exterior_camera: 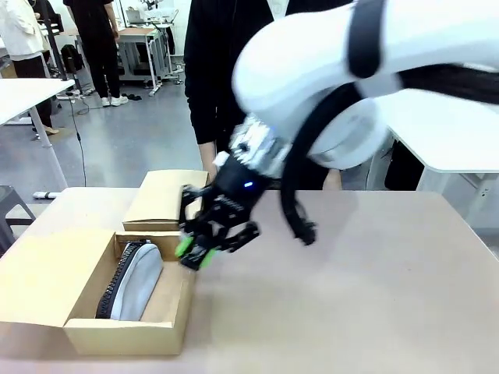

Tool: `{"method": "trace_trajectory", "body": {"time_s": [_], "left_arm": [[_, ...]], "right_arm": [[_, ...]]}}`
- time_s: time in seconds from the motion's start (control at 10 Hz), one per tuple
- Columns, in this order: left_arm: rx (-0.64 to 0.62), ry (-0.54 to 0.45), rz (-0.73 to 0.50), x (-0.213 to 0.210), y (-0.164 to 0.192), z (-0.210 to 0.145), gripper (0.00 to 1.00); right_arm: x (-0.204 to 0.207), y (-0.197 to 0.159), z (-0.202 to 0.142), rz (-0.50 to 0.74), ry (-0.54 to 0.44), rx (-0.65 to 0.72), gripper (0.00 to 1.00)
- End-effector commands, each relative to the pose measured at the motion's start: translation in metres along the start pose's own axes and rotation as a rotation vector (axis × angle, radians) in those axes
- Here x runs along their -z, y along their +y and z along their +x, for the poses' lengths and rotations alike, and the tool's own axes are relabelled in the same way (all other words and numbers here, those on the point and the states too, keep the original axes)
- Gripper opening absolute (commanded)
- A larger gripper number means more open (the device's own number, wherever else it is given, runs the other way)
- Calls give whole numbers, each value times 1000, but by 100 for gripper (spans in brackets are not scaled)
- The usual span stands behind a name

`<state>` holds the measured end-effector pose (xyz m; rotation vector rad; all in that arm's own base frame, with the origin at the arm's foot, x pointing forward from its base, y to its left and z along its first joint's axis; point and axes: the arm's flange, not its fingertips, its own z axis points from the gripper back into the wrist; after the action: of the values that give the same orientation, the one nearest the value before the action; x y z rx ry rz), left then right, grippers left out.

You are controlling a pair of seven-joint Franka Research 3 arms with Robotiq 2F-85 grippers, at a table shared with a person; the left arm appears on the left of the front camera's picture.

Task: Place items inside the box.
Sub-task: Pick up a Pencil pouch or Stapler and place it inside the Mailer Box closest to the robot.

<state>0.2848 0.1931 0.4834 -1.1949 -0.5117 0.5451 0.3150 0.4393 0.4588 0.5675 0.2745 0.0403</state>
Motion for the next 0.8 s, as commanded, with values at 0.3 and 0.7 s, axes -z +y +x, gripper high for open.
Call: {"method": "trace_trajectory", "body": {"time_s": [0.3,0.7], "left_arm": [[13,0,-13,0,1,-5,100],[13,0,-13,0,1,-5,100]], "right_arm": [[89,51,16,-158,-132,-5,0],[81,36,8,-116,-52,-31,0]]}}
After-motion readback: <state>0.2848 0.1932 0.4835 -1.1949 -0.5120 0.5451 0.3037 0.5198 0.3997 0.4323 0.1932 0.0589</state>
